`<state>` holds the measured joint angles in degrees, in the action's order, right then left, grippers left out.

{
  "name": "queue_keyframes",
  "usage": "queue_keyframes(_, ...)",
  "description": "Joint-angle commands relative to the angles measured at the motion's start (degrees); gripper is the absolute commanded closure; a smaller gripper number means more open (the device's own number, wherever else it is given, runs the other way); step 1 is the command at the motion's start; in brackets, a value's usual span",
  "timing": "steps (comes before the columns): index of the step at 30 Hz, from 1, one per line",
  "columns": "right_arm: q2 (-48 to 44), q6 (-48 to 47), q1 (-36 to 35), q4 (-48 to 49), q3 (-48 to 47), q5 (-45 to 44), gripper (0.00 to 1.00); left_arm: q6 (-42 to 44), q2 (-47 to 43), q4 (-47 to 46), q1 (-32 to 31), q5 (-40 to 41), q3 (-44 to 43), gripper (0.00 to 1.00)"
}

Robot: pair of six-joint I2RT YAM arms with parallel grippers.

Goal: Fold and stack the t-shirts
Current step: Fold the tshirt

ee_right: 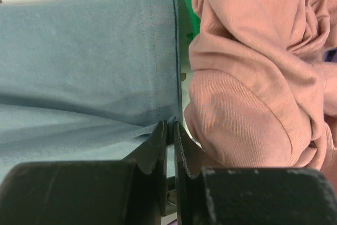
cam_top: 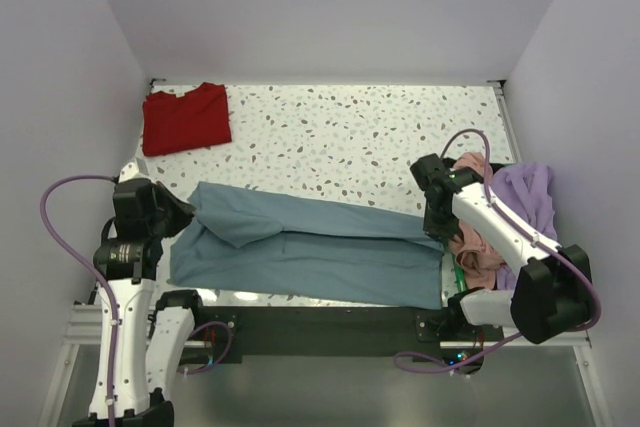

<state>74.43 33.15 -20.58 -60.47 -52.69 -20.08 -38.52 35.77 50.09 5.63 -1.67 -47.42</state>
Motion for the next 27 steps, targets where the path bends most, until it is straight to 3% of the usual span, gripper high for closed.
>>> queue_keyframes(1,-1.8,1.6,-0.4,-3.8,-1.3,-2.4,1.00,-0.9,-0.8,1.0,0.4,0.4,-1.7,1.00)
queue_keyframes(10,1.1,3.3,-2.2,-7.6,-1.7,-3.9,1.00,-1.0,-2.1,2.6,0.4,0.6,0.6,1.00)
queue_keyframes(11,1.1,3.6,-2.7,-7.9,-1.8,-3.8,0.94,-1.0,-2.3,2.6,0.5,0.4,0.9,1.00)
queue_keyframes(13,1.1,3.6,-3.4,-8.6,-1.8,-3.6,0.74,-1.1,-2.5,2.6,0.4,0.2,2.2,1.00)
queue_keyframes(14,0.9,3.8,-4.4,-8.9,-2.2,-3.4,0.55,-1.2,-2.5,2.3,0.4,-0.1,2.7,1.00)
queue_keyframes(17,-0.3,3.7,-7.3,-9.7,-3.7,-3.1,0.43,-0.9,-2.5,1.2,0.4,-1.1,4.6,1.00)
queue_keyframes(24,1.1,4.7,-16.8,-5.6,-13.8,-0.2,0.43,0.4,0.1,-2.9,0.4,-3.0,7.3,1.00)
queue_keyframes(27,2.9,5.4,-22.7,4.2,-16.2,3.2,0.47,1.8,3.1,-6.4,0.4,-3.2,8.2,1.00)
